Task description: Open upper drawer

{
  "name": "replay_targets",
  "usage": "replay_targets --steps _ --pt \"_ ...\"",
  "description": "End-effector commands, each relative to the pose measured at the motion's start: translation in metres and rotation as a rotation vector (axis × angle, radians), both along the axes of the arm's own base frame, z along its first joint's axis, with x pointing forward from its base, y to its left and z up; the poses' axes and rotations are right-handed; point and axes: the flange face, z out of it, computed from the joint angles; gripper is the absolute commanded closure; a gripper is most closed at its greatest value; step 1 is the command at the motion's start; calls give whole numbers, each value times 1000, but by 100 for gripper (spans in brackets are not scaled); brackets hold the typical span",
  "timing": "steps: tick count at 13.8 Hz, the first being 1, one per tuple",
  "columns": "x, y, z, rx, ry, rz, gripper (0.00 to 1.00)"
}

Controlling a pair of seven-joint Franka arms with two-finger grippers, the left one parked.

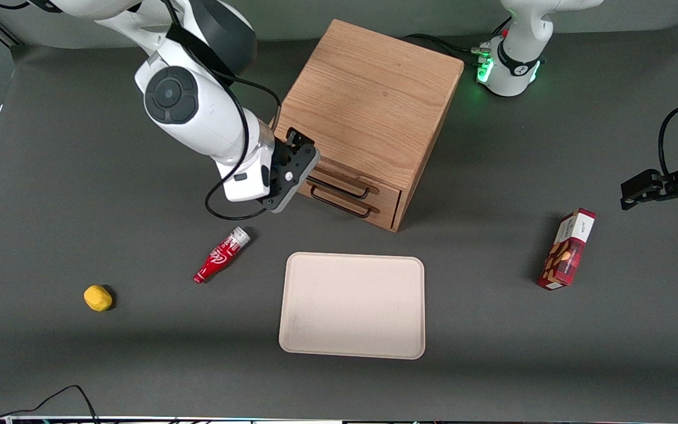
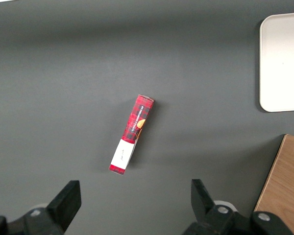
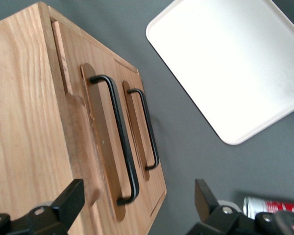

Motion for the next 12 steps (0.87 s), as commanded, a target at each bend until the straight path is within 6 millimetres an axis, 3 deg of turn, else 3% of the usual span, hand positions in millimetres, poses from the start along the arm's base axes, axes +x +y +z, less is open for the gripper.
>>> replay_targets --steps 1,2,5,8,12 --pt "8 18 -23 -8 -44 55 0" --pt "12 22 -45 -5 -52 59 0" --pt "7 35 -72 5 -57 68 0" --pt "7 37 -86 -2 -46 76 0" --pt "6 38 -91 -3 -40 80 0"
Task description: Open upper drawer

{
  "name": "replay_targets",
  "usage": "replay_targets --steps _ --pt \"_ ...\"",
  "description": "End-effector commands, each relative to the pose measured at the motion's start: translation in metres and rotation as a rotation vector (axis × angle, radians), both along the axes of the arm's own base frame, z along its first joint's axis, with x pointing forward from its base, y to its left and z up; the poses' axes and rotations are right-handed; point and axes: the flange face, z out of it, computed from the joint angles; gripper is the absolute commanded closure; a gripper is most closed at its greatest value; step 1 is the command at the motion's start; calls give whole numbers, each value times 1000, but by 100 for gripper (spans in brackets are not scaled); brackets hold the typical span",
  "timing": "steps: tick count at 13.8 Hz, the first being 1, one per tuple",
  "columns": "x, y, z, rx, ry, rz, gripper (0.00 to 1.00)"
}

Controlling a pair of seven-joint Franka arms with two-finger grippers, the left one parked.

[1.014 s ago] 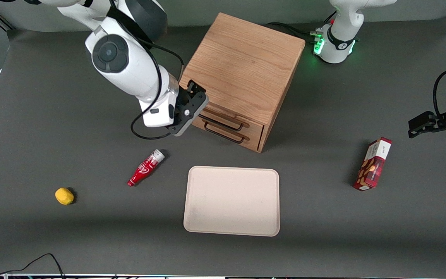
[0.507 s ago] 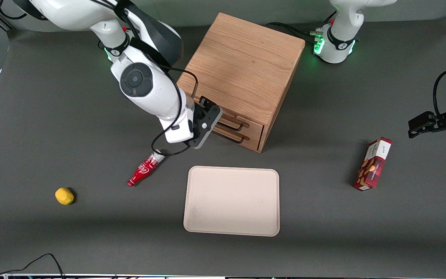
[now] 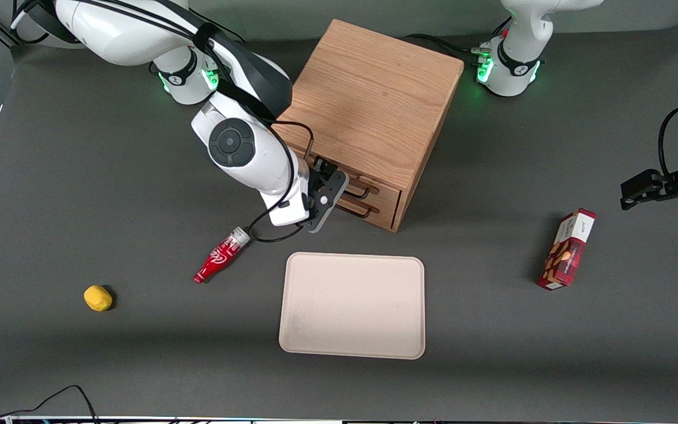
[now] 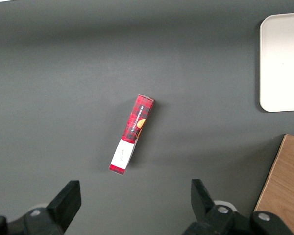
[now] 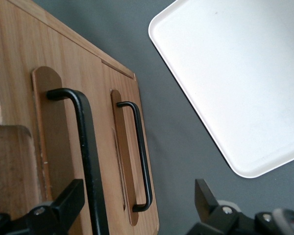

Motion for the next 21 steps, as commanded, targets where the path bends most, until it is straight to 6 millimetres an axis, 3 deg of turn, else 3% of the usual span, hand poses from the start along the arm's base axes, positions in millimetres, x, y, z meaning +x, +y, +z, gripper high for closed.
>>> replay_targets --steps 1,4,7,21 --pt "1 3 -1 -3 -28 23 0" --pt "6 0 -11 -9 -41 37 0" --pt "23 -19 -19 -37 -62 39 0" --pt "121 -145 -9 -54 -231 -52 0"
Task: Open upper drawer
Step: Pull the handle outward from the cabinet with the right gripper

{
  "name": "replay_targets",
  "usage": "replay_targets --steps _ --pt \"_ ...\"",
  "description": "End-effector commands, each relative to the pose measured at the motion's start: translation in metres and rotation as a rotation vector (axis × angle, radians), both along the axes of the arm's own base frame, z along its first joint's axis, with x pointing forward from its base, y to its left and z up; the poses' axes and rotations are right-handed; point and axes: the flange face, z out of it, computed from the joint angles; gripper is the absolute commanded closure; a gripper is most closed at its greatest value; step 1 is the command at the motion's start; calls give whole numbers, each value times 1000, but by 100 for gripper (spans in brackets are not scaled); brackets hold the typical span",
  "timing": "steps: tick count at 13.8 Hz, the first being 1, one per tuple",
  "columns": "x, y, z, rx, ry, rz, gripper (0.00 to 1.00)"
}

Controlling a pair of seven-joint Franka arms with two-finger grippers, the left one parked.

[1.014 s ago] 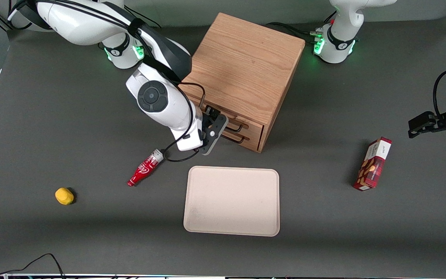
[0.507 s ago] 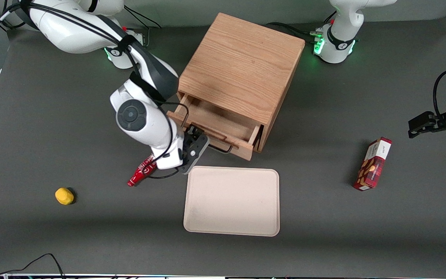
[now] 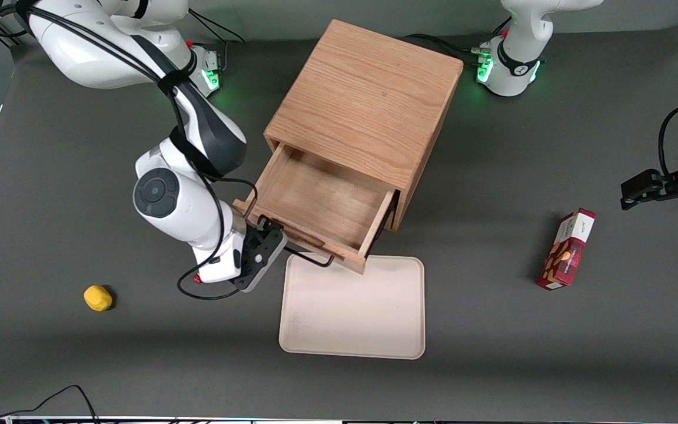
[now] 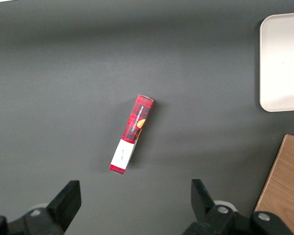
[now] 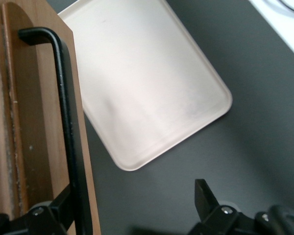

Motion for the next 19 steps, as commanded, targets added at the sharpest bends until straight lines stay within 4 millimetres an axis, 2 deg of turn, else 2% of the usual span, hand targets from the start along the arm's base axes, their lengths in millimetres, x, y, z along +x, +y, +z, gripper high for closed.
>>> replay_targets --steps 1,6,9,13,14,16,19 --pt "22 -35 4 31 -11 -41 0" --pt "47 -85 5 127 3 -93 0" --pt "53 -96 3 124 -2 -109 0" --pt "65 -95 14 157 -31 -118 0" --pt "66 -94 20 160 -39 -118 0" --pt "66 -94 44 192 -62 -134 0" --pt "62 -125 95 177 -141 -170 0"
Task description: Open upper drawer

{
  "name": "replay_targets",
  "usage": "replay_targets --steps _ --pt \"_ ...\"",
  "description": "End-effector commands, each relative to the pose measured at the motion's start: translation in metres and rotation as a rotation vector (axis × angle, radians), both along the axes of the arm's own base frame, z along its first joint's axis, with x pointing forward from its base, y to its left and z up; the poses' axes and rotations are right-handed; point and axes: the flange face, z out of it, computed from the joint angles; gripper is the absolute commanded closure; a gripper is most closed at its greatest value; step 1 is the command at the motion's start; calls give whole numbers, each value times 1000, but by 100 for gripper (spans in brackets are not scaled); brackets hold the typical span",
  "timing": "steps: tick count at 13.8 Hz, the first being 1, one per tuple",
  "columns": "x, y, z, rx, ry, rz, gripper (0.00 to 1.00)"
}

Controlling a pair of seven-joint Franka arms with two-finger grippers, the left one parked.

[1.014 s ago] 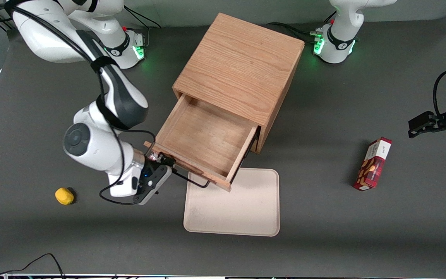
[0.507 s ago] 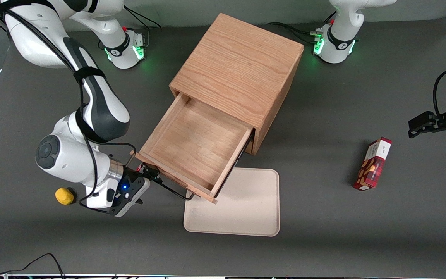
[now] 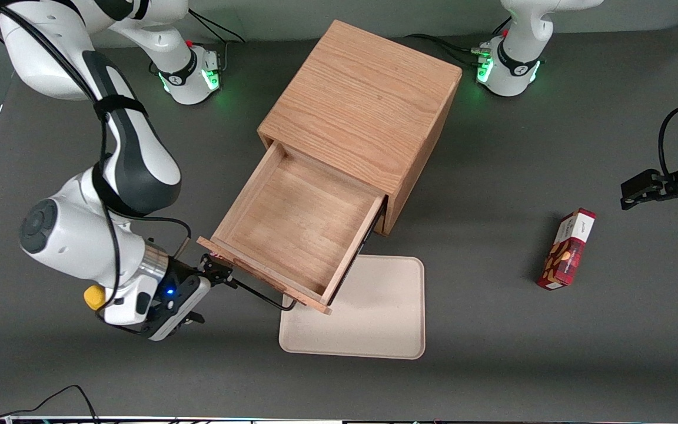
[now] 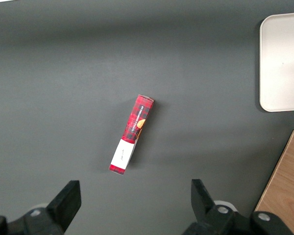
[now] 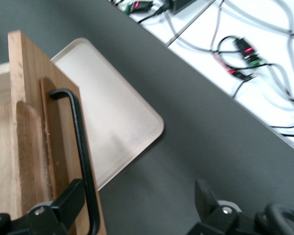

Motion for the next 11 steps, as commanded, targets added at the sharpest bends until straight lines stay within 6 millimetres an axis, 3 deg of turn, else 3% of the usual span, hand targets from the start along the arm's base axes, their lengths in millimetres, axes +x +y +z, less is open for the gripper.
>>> replay_targets --steps 1,4,7,10,11 --pt "-9 -35 49 -9 -50 -36 0" --pt "-33 -88 83 -40 -57 -116 0" --pt "-84 -145 100 -6 123 -376 0" --pt "-147 -181 117 -23 322 -685 0" --pt "-167 -184 126 -73 361 -763 0"
